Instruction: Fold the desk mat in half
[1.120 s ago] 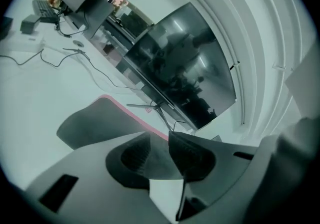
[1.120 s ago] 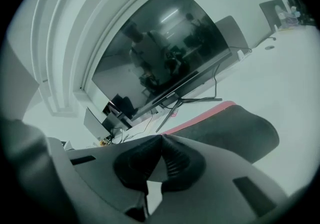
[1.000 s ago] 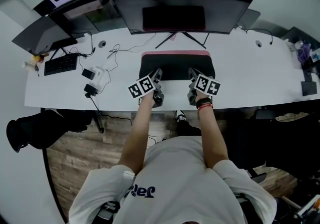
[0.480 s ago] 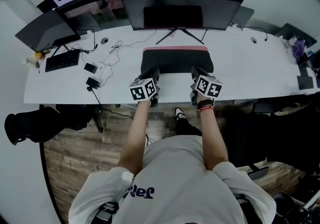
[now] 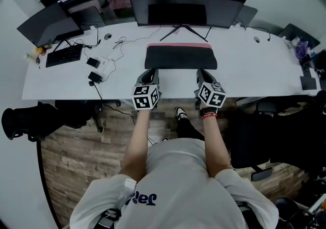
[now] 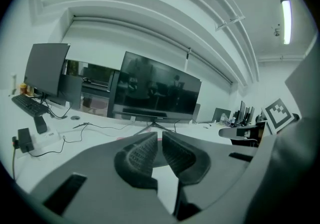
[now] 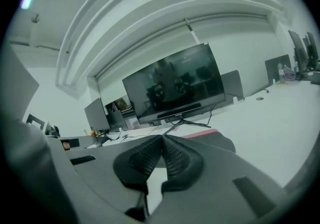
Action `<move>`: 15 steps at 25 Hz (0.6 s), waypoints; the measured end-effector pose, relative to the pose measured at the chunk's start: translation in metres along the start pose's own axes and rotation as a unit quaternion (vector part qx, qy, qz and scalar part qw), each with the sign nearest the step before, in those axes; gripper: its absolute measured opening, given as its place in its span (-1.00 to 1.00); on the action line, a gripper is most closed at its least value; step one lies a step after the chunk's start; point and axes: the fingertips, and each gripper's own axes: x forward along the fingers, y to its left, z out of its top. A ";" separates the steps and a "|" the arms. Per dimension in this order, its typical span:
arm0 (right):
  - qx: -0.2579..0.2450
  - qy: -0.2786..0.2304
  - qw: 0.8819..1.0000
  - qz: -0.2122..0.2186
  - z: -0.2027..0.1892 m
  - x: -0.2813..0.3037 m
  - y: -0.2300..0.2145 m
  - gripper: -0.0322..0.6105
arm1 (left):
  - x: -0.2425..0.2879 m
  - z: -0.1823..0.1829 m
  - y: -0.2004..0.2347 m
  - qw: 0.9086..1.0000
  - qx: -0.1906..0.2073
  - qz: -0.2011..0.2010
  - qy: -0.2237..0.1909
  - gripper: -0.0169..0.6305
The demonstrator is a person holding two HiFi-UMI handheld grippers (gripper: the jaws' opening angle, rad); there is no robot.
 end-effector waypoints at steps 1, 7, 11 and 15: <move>-0.004 -0.004 1.000 -0.001 -0.001 -0.003 0.003 -0.86 | -0.005 0.001 0.000 1.000 0.008 0.001 -0.005 -0.82; -0.014 -0.011 1.000 -0.013 -0.011 -0.022 0.014 -0.86 | -0.030 -0.001 -0.003 0.998 0.053 0.010 -0.023 -0.87; -0.022 -0.020 0.999 -0.017 -0.010 -0.032 0.018 -0.86 | -0.041 0.004 -0.010 0.997 0.062 0.007 -0.040 -0.89; -0.034 -0.029 0.999 -0.016 -0.007 -0.037 0.025 -0.86 | -0.049 0.014 -0.014 0.995 0.078 0.007 -0.062 -0.89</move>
